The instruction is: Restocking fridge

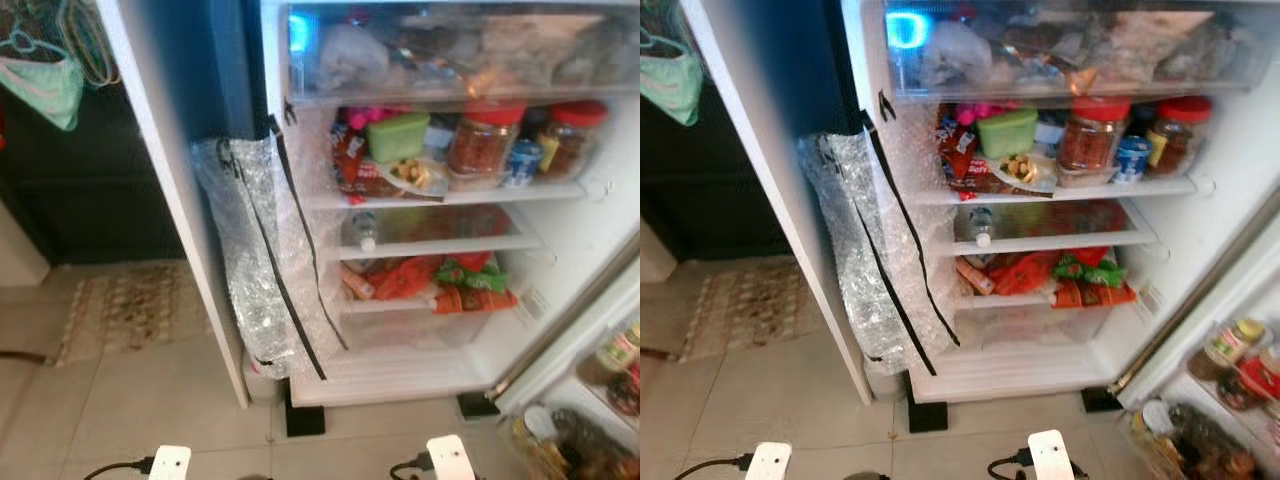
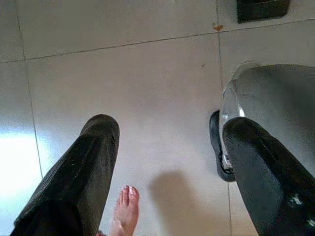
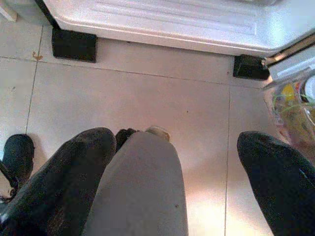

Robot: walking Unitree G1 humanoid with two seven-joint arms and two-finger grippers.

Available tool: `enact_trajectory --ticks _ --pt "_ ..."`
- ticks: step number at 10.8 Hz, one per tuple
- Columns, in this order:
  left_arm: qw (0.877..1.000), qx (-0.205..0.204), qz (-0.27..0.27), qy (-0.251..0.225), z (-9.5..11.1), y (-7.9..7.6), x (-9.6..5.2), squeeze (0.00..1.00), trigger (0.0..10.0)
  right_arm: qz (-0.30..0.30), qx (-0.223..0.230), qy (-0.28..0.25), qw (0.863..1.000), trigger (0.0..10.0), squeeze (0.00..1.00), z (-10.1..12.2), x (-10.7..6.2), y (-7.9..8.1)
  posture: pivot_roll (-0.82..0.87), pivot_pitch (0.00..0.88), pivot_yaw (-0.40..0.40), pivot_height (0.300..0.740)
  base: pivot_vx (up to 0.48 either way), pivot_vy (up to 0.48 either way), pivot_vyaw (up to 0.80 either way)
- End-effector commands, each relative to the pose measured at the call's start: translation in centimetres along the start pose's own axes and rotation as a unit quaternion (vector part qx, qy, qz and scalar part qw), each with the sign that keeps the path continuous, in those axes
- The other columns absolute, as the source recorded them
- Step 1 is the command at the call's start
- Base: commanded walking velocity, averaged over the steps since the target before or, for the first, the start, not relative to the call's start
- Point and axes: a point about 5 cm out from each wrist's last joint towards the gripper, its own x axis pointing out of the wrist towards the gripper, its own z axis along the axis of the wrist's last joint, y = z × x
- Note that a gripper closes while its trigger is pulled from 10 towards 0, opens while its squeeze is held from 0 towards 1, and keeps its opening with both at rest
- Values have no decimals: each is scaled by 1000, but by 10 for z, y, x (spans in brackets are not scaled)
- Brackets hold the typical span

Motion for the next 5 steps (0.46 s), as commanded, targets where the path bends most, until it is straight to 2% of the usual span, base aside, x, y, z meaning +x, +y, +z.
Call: enact_trajectory --ticks 1,3,5 --pt "1000 8 0 7 -2 -1 0 0 10000 7 10 52 999 10000 0 -26 -6 3 5 0 28 700 0 0 0" --pt "1000 9 0 9 -3 -1 0 0 10000 8 12 52 999 10000 0 -26 -6 4 4 0 32 735 0 0 0" --pt "1000 10 -1 9 -4 -1 0 0 10000 8 13 50 999 10000 0 -24 -5 4 2 0 33 740 0 0 0"
